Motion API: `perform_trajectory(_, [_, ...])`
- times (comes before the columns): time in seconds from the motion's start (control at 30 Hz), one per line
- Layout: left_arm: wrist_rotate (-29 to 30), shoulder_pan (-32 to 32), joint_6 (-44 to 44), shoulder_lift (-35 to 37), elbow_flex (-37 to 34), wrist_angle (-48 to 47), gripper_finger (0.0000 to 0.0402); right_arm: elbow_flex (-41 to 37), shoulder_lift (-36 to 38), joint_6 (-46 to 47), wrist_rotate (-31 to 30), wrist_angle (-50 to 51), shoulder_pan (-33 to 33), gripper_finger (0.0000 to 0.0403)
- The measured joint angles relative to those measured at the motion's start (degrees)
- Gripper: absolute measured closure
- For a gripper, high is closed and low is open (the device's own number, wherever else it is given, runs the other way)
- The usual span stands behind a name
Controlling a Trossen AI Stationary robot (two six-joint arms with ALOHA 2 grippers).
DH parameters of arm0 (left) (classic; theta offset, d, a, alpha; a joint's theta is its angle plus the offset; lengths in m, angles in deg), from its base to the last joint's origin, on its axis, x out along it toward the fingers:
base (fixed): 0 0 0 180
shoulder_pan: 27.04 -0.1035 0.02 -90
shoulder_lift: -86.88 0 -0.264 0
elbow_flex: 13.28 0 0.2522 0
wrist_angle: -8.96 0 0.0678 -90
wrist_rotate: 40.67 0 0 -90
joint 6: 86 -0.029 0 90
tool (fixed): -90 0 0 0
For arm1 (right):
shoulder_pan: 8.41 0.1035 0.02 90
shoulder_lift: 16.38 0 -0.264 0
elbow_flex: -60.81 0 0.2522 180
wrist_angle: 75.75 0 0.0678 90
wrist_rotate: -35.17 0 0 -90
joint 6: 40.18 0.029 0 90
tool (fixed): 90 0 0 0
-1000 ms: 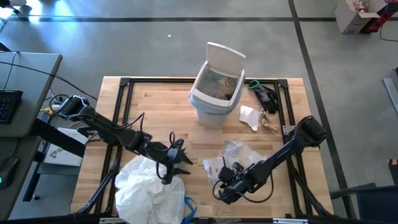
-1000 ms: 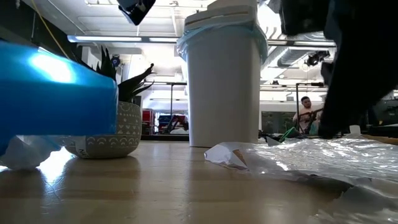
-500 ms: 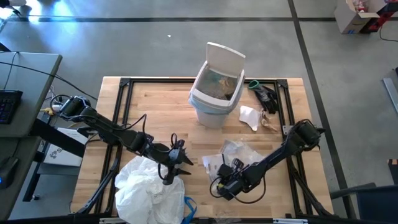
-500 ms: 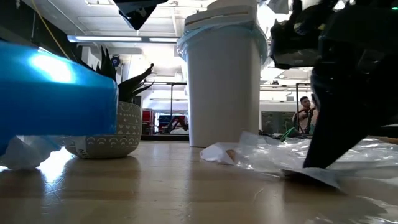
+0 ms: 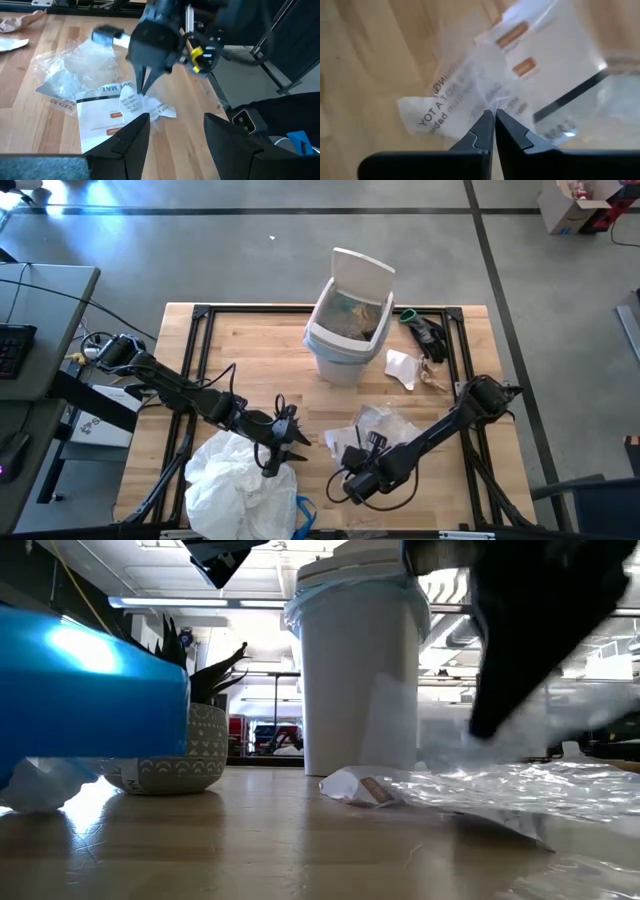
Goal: Place trash/remove bag and relplace
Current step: Put the transparent plastic into the trash bin
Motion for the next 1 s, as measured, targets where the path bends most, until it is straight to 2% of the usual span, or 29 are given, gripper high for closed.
perform_trajectory(0.53, [0.2,0.0,0.0,0.0,0.0,0.0,0.0232,30.5,0.3,-7.9,-16.1,25.7,0.0,0.0403])
perform_trajectory(0.77, [0.2,0.0,0.0,0.0,0.0,0.0,0.0232,39.5,0.3,-10.9,-22.1,31.6,-1.1,0.0403])
perform_trajectory(1.0, [0.3,0.0,0.0,0.0,0.0,-0.1,0.0232,46.1,0.3,-18.9,-25.8,32.6,-4.5,0.0403])
